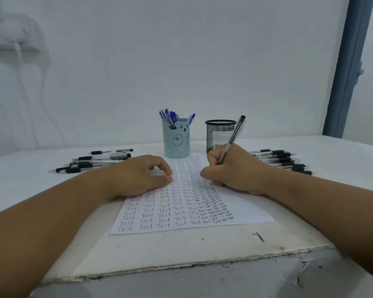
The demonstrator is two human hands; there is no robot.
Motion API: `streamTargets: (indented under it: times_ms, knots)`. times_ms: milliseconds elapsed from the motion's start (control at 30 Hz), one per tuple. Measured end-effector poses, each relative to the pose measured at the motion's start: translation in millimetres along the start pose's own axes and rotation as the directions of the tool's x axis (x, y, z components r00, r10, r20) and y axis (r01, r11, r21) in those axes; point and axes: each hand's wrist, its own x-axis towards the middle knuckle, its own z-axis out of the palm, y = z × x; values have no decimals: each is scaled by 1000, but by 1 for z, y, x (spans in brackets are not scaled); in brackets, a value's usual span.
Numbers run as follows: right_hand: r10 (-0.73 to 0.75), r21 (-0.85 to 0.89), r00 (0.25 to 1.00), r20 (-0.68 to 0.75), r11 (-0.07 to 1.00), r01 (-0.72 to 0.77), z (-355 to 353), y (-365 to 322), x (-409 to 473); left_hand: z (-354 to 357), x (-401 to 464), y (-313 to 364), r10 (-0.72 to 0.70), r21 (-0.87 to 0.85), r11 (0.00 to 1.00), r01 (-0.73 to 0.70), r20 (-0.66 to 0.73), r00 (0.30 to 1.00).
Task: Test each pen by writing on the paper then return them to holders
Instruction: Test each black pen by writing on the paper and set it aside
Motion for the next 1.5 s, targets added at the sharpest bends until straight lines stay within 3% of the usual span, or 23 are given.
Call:
streamTargets:
  times_ms: [1500]
  knots:
    - [-57, -80, 998, 36, 995, 59, -1, 2, 3, 1, 4, -2, 27, -22, 999, -27, 7, 1000]
